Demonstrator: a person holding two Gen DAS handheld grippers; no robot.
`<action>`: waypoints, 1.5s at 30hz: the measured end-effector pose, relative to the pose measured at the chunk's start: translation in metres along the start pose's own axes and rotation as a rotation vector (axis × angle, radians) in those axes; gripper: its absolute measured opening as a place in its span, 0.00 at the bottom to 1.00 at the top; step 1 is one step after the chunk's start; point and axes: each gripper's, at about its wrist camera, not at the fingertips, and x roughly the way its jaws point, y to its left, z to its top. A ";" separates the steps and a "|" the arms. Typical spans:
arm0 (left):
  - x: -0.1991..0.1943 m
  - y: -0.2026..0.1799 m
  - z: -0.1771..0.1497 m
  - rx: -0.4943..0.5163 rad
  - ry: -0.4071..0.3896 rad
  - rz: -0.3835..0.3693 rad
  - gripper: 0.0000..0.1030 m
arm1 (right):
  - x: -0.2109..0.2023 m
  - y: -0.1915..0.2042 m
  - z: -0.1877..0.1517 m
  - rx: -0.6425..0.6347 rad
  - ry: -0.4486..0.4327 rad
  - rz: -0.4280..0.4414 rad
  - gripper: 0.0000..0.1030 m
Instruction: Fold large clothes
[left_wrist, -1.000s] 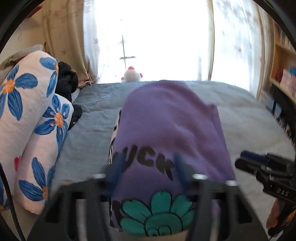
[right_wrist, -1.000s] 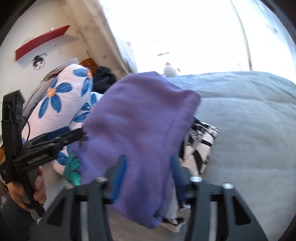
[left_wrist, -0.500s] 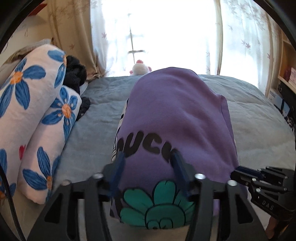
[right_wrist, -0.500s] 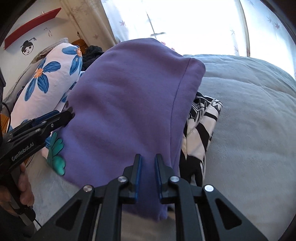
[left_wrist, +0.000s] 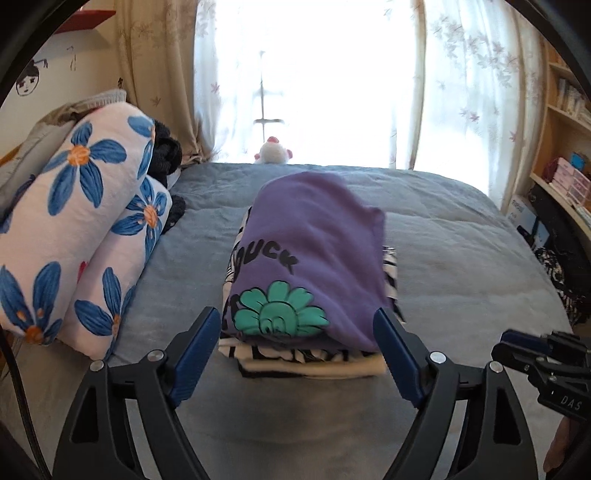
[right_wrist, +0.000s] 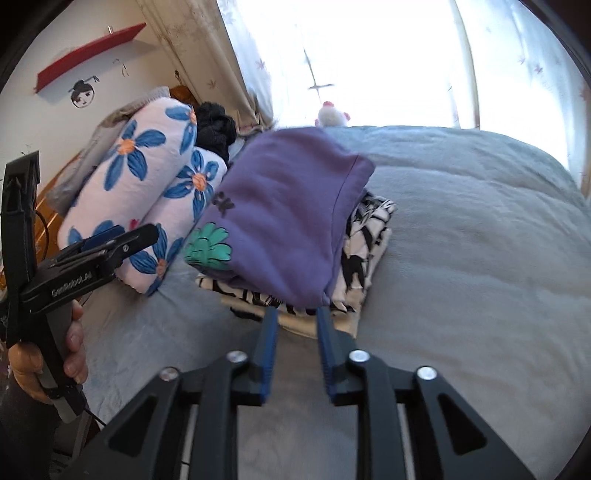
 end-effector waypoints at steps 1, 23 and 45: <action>-0.016 -0.007 -0.003 0.012 -0.005 -0.004 0.83 | -0.020 0.001 -0.004 0.003 -0.017 -0.006 0.39; -0.249 -0.168 -0.107 0.166 -0.125 -0.233 0.92 | -0.274 0.010 -0.114 -0.095 -0.128 -0.105 0.43; -0.235 -0.200 -0.240 0.037 -0.065 -0.212 0.98 | -0.276 -0.047 -0.275 0.016 -0.152 -0.222 0.54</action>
